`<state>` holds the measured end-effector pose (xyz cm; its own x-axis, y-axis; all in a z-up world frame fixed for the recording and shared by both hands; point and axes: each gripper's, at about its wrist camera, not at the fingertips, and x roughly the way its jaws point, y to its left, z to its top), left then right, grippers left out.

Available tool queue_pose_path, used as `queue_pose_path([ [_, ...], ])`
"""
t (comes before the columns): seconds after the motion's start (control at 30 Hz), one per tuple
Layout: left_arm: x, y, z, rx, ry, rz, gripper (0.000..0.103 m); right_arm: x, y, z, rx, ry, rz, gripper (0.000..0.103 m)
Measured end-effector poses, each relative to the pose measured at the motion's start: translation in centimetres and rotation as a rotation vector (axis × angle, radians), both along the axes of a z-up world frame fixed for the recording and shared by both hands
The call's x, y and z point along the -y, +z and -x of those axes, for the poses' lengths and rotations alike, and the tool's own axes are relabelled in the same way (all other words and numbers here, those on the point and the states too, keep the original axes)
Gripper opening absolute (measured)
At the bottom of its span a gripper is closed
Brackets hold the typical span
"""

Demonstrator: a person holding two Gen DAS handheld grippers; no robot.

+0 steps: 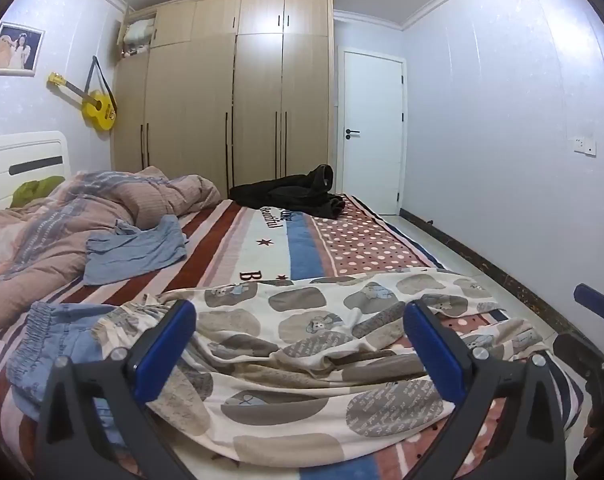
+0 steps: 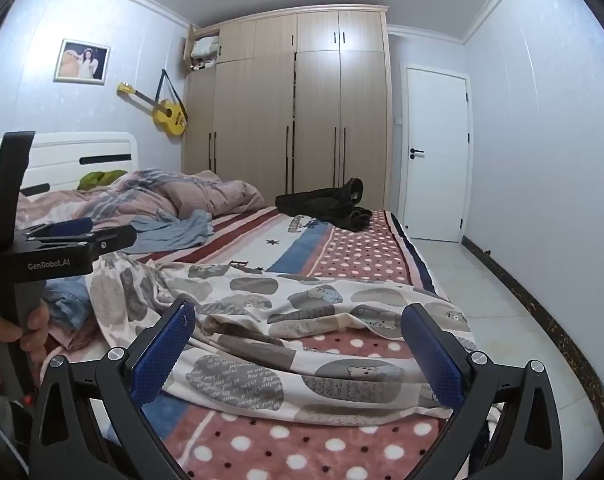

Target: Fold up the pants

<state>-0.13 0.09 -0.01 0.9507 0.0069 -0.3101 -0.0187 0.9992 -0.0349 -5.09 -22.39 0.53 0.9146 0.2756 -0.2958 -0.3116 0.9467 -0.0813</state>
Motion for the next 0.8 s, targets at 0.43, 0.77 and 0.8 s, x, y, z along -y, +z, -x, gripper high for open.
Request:
queue_pose_path([
  [0.43, -0.5, -0.2, 0.8, -0.019, 0.02, -0.023, 0.102, -0.1, 0.0, 0.0, 0.003, 0.0, -0.004, 0.103],
  [0.77, -0.9, -0.4, 0.4, -0.03, 0.026, -0.024, 0.102, 0.0, 0.0, 0.1, 0.004, -0.002, -0.003, 0.103],
  [0.8, -0.9, -0.4, 0.4, -0.031, 0.027, -0.025, 0.102, 0.0, 0.0, 0.1, 0.005, -0.001, -0.004, 0.103],
])
